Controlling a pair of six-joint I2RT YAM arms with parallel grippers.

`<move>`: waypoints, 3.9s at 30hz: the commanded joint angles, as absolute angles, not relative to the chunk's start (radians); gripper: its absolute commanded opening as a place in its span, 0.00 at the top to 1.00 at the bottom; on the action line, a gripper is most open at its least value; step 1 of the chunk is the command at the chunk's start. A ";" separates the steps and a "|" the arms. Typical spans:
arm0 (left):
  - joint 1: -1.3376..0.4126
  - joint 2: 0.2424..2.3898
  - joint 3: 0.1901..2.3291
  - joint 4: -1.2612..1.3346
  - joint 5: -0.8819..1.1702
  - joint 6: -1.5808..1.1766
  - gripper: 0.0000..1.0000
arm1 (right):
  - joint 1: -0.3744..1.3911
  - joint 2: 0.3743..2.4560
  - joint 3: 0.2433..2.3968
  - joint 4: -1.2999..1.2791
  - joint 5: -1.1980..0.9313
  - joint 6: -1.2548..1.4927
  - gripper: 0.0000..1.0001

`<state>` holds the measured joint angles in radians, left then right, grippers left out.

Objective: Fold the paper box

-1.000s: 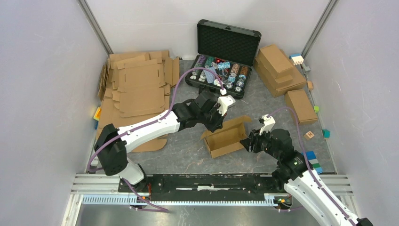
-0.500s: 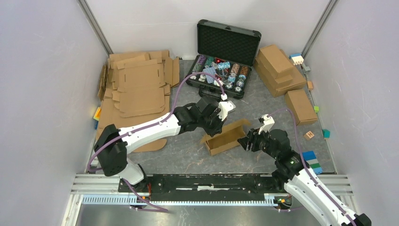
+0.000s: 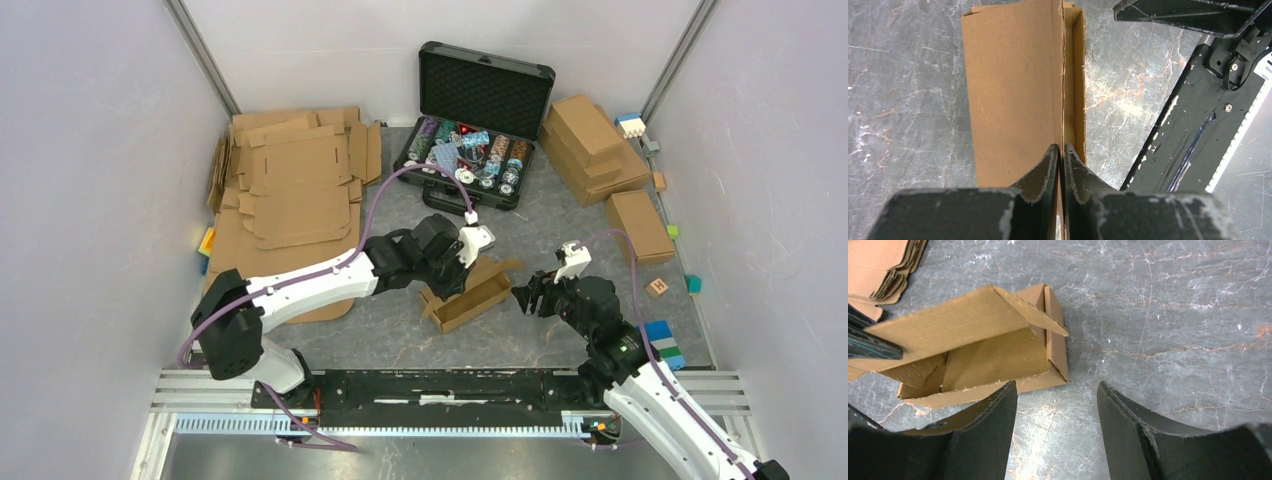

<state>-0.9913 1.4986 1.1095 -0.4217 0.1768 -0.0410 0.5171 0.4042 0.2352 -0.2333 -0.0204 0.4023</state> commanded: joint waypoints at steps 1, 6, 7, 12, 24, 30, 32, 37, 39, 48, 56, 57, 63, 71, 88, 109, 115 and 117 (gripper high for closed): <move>-1.008 1.496 1.060 -0.365 0.215 -0.062 0.86 | 0.521 0.372 0.278 -0.203 0.003 0.356 0.34; -1.045 1.535 1.032 -0.351 0.214 -0.075 0.84 | 0.522 0.370 0.284 -0.218 0.022 0.346 0.32; -1.048 1.542 1.029 -0.351 0.219 -0.080 0.83 | 0.522 0.368 0.284 -0.218 0.022 0.345 0.32; -1.062 1.616 1.039 -0.373 0.260 -0.112 0.73 | 0.521 0.373 0.277 -0.216 0.008 0.345 0.32; -1.059 1.615 1.198 -0.512 0.276 -0.160 0.43 | 0.521 0.373 0.304 -0.255 -0.049 0.325 0.28; -1.014 1.532 1.229 -0.533 0.242 -0.181 0.39 | 0.521 0.354 0.321 -0.305 -0.044 0.334 0.24; -0.997 1.506 1.220 -0.525 0.231 -0.183 0.40 | 0.522 0.353 0.335 -0.322 -0.056 0.335 0.24; -0.958 1.446 1.166 -0.476 0.155 -0.182 0.42 | 0.522 0.356 0.349 -0.352 -0.115 0.345 0.23; -0.939 1.434 1.141 -0.464 0.135 -0.189 0.43 | 0.522 0.371 0.343 -0.354 -0.135 0.351 0.23; -0.922 1.365 0.999 -0.376 0.016 -0.202 0.38 | 0.521 0.535 0.340 -0.281 -0.180 0.347 0.22; -0.870 1.536 1.016 -0.296 0.076 -0.181 0.38 | 0.522 0.667 0.336 -0.167 -0.176 0.364 0.22; -0.868 1.552 1.018 -0.284 0.070 -0.177 0.38 | 0.521 0.683 0.328 -0.157 -0.182 0.367 0.23; -0.827 1.648 1.022 -0.225 0.156 -0.163 0.41 | 0.521 0.714 0.296 -0.128 -0.180 0.379 0.25; -0.788 1.649 0.956 -0.154 0.220 -0.158 0.43 | 0.521 0.606 0.359 -0.274 -0.143 0.363 0.24; -0.707 1.608 0.846 0.034 0.433 -0.262 0.43 | 0.520 0.230 0.055 -0.292 -0.328 0.671 1.00; -0.631 1.683 0.852 0.006 0.401 -0.312 0.44 | 0.523 0.577 0.130 0.014 -0.288 0.513 1.00; -0.602 1.689 0.851 -0.046 0.330 -0.315 0.44 | 0.523 0.678 0.335 -0.164 -0.277 0.338 0.98; -0.583 1.693 0.849 -0.052 0.312 -0.325 0.44 | 0.522 0.714 0.384 -0.216 -0.298 0.293 0.96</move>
